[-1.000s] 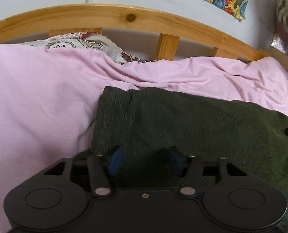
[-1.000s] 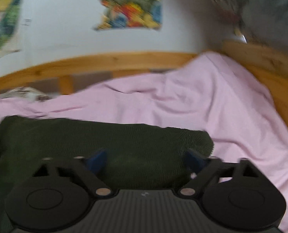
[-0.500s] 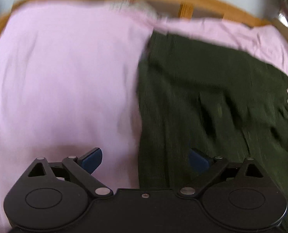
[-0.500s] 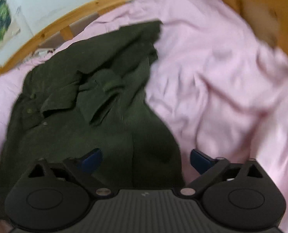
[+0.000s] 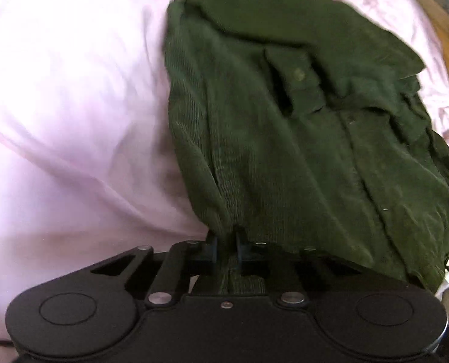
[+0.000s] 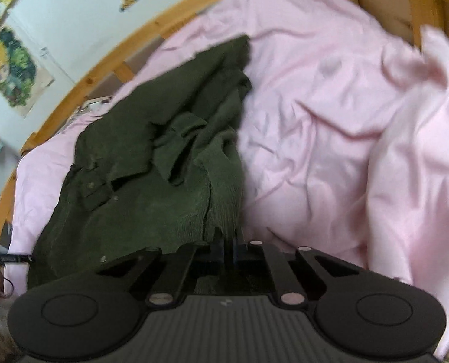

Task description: Fold large clothes

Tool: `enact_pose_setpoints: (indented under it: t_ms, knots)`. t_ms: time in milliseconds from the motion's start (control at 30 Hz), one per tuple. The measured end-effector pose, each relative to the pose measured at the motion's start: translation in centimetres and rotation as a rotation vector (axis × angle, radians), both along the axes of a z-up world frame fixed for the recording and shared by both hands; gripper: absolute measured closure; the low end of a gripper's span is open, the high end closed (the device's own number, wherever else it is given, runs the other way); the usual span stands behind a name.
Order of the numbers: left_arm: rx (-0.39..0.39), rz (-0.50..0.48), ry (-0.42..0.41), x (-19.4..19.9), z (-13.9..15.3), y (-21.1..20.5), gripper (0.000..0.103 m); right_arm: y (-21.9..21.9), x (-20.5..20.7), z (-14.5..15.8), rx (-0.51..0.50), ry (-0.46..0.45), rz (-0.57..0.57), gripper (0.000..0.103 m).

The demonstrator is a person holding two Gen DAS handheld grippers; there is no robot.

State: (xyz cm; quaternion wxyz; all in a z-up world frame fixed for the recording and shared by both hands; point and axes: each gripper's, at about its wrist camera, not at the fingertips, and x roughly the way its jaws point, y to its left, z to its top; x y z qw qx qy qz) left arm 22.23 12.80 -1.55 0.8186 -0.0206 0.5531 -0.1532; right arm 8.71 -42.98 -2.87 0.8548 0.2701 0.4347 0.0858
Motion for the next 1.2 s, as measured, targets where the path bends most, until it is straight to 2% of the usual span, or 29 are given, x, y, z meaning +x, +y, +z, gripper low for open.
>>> enact_pose_setpoints:
  t_ms: [67, 133, 233, 300, 333, 367, 433, 467, 500, 567, 600, 633, 667, 700, 733, 833, 867, 900, 933, 967, 1000, 1033, 1067, 1133, 1200]
  knots:
    - [0.008, -0.005, -0.056, -0.9, 2.3, 0.1, 0.094, 0.2, -0.1, 0.8, -0.059, 0.0, 0.018, 0.099]
    - [0.003, 0.007, -0.091, -1.5, 3.9, 0.8, 0.095, 0.4, 0.3, 0.2, -0.073, 0.036, 0.018, 0.098]
    - [-0.011, 0.025, -0.047, -1.1, 2.9, 1.8, 0.094, 1.0, 0.6, -1.4, -0.087, 0.082, 0.031, 0.092]
    - [-0.021, 0.037, -0.005, -0.7, 1.2, 1.7, 0.092, 1.4, 0.3, -1.9, -0.092, 0.098, 0.035, 0.073]
    - [-0.018, 0.03, 0.015, -0.6, 0.5, 1.4, 0.089, 1.6, 0.1, -2.1, -0.091, 0.105, 0.05, 0.067]
    - [-0.01, 0.016, 0.038, -0.5, 0.1, 1.2, 0.086, 1.8, 0.0, -2.5, -0.09, 0.111, 0.062, 0.054]
    - [0.015, -0.02, 0.081, -0.5, -0.3, 0.9, 0.055, 2.1, -0.3, -3.2, -0.099, 0.134, 0.08, 0.046]
    - [0.033, -0.035, 0.091, -0.6, -0.5, 0.8, 0.048, 2.1, -0.4, -3.5, -0.094, 0.149, 0.08, 0.047]
    - [0.053, -0.051, 0.098, -0.6, -0.6, 0.6, 0.041, 1.9, -0.5, -3.7, -0.077, 0.16, 0.079, 0.055]
    - [0.074, -0.094, 0.13, -0.8, -1.3, 0.1, 0.042, 1.5, -0.7, -3.6, -0.071, 0.164, 0.068, 0.081]
    - [0.077, -0.113, 0.147, -1.1, -1.7, -0.1, 0.05, 1.1, -1.0, -3.4, -0.05, 0.156, 0.069, 0.086]
    - [0.072, -0.132, 0.159, -1.3, -1.8, -0.2, 0.067, 0.8, -1.4, -3.1, -0.034, 0.145, 0.067, 0.088]
    - [0.061, -0.149, 0.163, -1.5, -1.7, -0.3, 0.075, 0.7, -1.8, -2.4, -0.034, 0.127, 0.068, 0.089]
    - [0.06, -0.153, 0.151, -1.8, -1.5, -0.5, 0.089, 0.6, -2.2, -1.7, -0.043, 0.105, 0.072, 0.09]
    - [0.054, -0.156, 0.135, -2.1, -1.1, -0.6, 0.092, 0.6, -2.4, -1.3, -0.056, 0.089, 0.072, 0.09]
    - [0.041, -0.144, 0.084, -2.9, 0.5, 0.1, 0.094, 1.9, -1.8, -1.7, -0.144, 0.107, 0.116, 0.088]
    - [0.027, -0.128, 0.083, -2.9, 0.5, 0.5, 0.094, 2.6, -1.5, -1.9, -0.18, 0.122, 0.135, 0.084]
    - [0.014, -0.114, 0.097, -2.7, 0.2, 0.8, 0.093, 3.2, -1.4, -1.9, -0.227, 0.124, 0.146, 0.073]
    - [0.01, -0.112, 0.11, -2.6, -0.2, 0.8, 0.093, 3.7, -1.5, -1.4, -0.264, 0.112, 0.152, 0.07]
    - [0.013, -0.118, 0.117, -2.6, -0.3, 1.0, 0.091, 4.1, -1.8, -0.8, -0.297, 0.087, 0.157, 0.063]
    - [0.024, -0.116, 0.116, -2.6, -0.3, 0.8, 0.084, 4.7, -2.1, 0.1, -0.328, 0.054, 0.169, 0.056]
    - [0.04, -0.115, 0.108, -2.5, -0.2, 0.3, 0.074, 5.3, -2.5, 0.9, -0.361, 0.021, 0.185, 0.053]
    - [0.063, -0.114, 0.094, -2.7, 0.1, 0.1, 0.069, 6.1, -2.8, 1.6, -0.401, -0.018, 0.214, 0.048]
    - [0.102, -0.122, 0.06, -2.9, 0.8, -0.2, 0.048, 8.8, -3.7, 3.2, -0.467, -0.111, 0.335, 0.038]
    - [0.118, -0.136, 0.002, -3.4, 1.8, -0.6, 0.037, 11.7, -4.6, 4.0, -0.507, -0.176, 0.465, 0.029]
